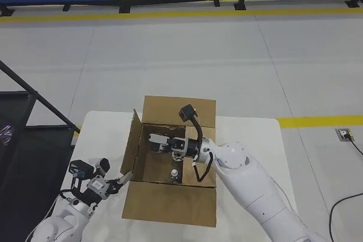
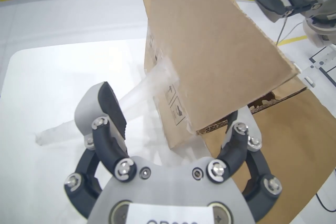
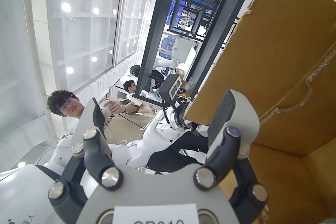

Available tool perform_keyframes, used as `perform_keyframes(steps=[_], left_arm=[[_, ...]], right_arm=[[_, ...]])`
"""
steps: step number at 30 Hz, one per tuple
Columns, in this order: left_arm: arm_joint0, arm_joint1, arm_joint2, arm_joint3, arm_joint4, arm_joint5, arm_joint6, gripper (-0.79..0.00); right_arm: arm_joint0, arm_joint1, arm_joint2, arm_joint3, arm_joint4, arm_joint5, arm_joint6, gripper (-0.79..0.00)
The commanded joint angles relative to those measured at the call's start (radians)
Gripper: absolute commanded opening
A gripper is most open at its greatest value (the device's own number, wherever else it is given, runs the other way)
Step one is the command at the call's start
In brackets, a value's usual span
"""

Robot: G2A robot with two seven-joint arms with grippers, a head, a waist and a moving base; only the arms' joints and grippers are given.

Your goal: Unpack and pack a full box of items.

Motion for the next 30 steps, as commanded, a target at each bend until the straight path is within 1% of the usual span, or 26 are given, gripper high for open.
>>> perform_keyframes(steps=[1,6,11,19,24,30], left_arm=[[0.015,0.001,-0.017,0.0,-0.002,0.001,0.007,0.0],[0.037,0.003,-0.055,0.021,-0.012,0.001,0.011,0.0],[0.034,0.006,-0.079,0.061,-0.024,-0.006,-0.005,0.0],[0.016,0.005,-0.069,0.118,-0.018,-0.004,-0.019,0.0],[0.006,0.004,-0.063,0.148,-0.031,-0.006,-0.017,0.0],[-0.005,0.003,-0.058,0.162,-0.034,0.002,-0.023,0.0]], right_arm=[[-0.039,0.019,0.049,-0.054,-0.023,0.001,0.007,0.0],[-0.151,0.063,0.163,-0.201,-0.073,0.023,0.025,0.0],[-0.239,0.093,0.24,-0.314,-0.135,0.057,0.048,0.0],[-0.349,0.131,0.339,-0.452,-0.194,0.071,0.101,0.0],[-0.397,0.145,0.374,-0.504,-0.198,0.062,0.092,0.0],[-0.41,0.154,0.391,-0.514,-0.173,0.045,0.082,0.0]])
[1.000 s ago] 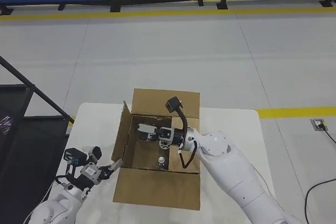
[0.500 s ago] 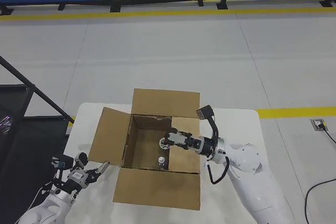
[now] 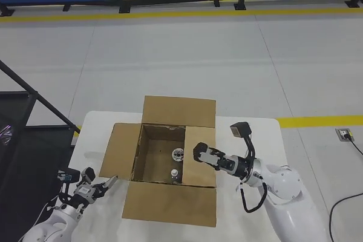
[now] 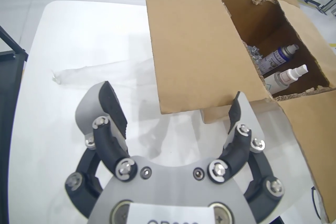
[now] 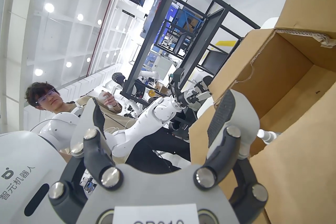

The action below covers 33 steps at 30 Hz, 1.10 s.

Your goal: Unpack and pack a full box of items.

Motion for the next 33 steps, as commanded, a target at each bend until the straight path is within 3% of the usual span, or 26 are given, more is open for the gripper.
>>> perform_keyframes(steps=[1,12,17,25,30,33], left_arm=[[-0.001,0.0,0.001,0.002,-0.003,0.004,-0.003,0.0],[0.033,0.001,-0.029,-0.029,-0.015,-0.008,0.016,0.0],[0.082,0.005,-0.076,-0.078,-0.059,-0.084,0.049,0.0],[0.178,0.007,-0.118,-0.24,-0.035,-0.16,0.086,0.0],[0.219,0.006,-0.094,-0.356,-0.031,-0.204,0.07,0.0],[0.205,0.004,-0.058,-0.409,-0.005,-0.171,0.044,0.0]], right_arm=[[-0.004,0.003,0.005,-0.002,0.004,-0.017,-0.011,0.0],[-0.017,0.011,0.02,0.001,0.0,-0.017,-0.052,0.0],[-0.017,0.011,0.02,0.001,0.0,-0.017,-0.052,0.0],[-0.034,0.023,0.02,-0.031,0.024,-0.102,0.012,0.0],[-0.074,0.042,0.065,-0.076,0.013,-0.165,0.086,0.0],[-0.112,0.055,0.108,-0.111,0.018,-0.193,0.111,0.0]])
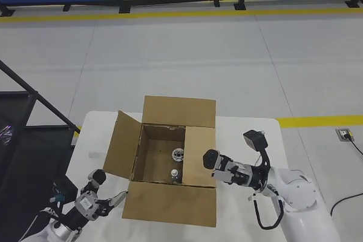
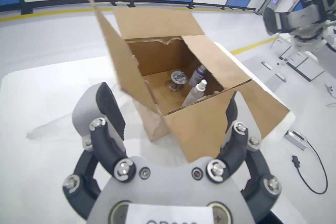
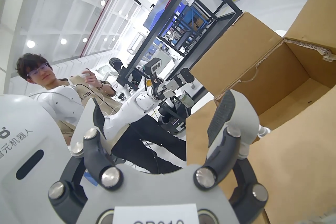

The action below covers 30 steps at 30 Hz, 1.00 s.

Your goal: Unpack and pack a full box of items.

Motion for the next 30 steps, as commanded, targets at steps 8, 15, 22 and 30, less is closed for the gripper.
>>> perform_keyframes(steps=[8,15,22,30], left_arm=[[-0.148,-0.011,0.224,-0.051,0.036,0.089,-0.146,0.0],[-0.198,-0.018,0.298,-0.053,0.07,0.154,-0.167,0.0],[-0.128,-0.014,0.298,-0.119,0.134,0.113,-0.137,0.0],[-0.03,-0.013,0.182,-0.108,0.147,0.173,0.02,0.0]], right_arm=[[-0.167,0.042,0.158,-0.116,0.024,-0.051,0.06,0.0],[-0.245,0.067,0.204,-0.139,0.04,-0.063,0.048,0.0],[-0.227,0.085,0.175,-0.129,0.063,-0.068,0.043,0.0],[-0.127,0.08,0.032,-0.137,-0.055,0.071,-0.047,0.0]])
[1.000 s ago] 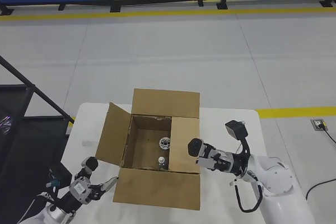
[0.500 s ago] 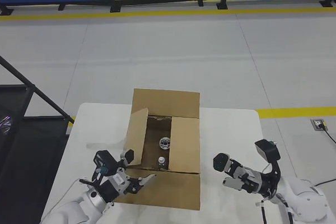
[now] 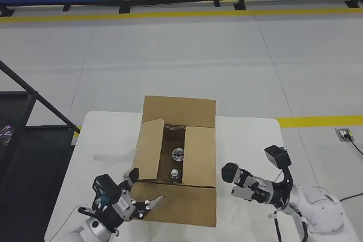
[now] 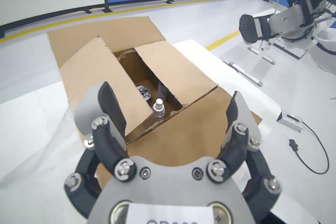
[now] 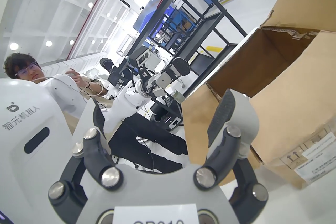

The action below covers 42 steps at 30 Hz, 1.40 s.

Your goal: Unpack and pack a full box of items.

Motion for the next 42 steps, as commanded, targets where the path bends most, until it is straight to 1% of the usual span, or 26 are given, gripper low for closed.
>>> perform_keyframes(steps=[1,5,8,11,15,20,23,27,32,37,42], left_arm=[[0.041,0.001,-0.062,0.012,-0.023,0.011,0.047,0.0],[0.119,0.002,-0.173,0.05,-0.078,0.008,0.119,0.0],[0.174,0.001,-0.239,0.081,-0.121,-0.008,0.168,0.0],[0.212,0.0,-0.288,0.111,-0.153,-0.031,0.199,0.0],[0.23,-0.001,-0.32,0.143,-0.173,-0.058,0.212,0.0],[0.23,-0.002,-0.33,0.164,-0.182,-0.096,0.21,0.0],[0.229,-0.002,-0.332,0.168,-0.177,-0.116,0.208,0.0],[0.225,-0.002,-0.335,0.171,-0.17,-0.142,0.201,0.0],[0.21,-0.002,-0.32,0.162,-0.129,-0.162,0.179,0.0],[0.17,-0.002,-0.286,0.167,-0.104,-0.149,0.151,0.0],[0.1,-0.002,-0.255,0.19,-0.099,-0.124,0.109,0.0]], right_arm=[[0.047,-0.006,-0.073,0.001,-0.06,0.058,-0.03,0.0],[0.16,-0.024,-0.219,0.048,-0.151,0.16,-0.099,0.0],[0.253,-0.043,-0.332,0.105,-0.218,0.226,-0.152,0.0],[0.35,-0.066,-0.428,0.192,-0.274,0.29,-0.215,0.0],[0.452,-0.1,-0.542,0.305,-0.3,0.35,-0.281,0.0],[0.523,-0.136,-0.641,0.387,-0.32,0.401,-0.349,0.0],[0.553,-0.156,-0.686,0.409,-0.337,0.434,-0.385,0.0],[0.583,-0.178,-0.719,0.428,-0.326,0.455,-0.419,0.0],[0.598,-0.196,-0.735,0.413,-0.303,0.461,-0.449,0.0],[0.609,-0.214,-0.759,0.372,-0.31,0.485,-0.47,0.0],[0.639,-0.242,-0.81,0.354,-0.332,0.521,-0.503,0.0]])
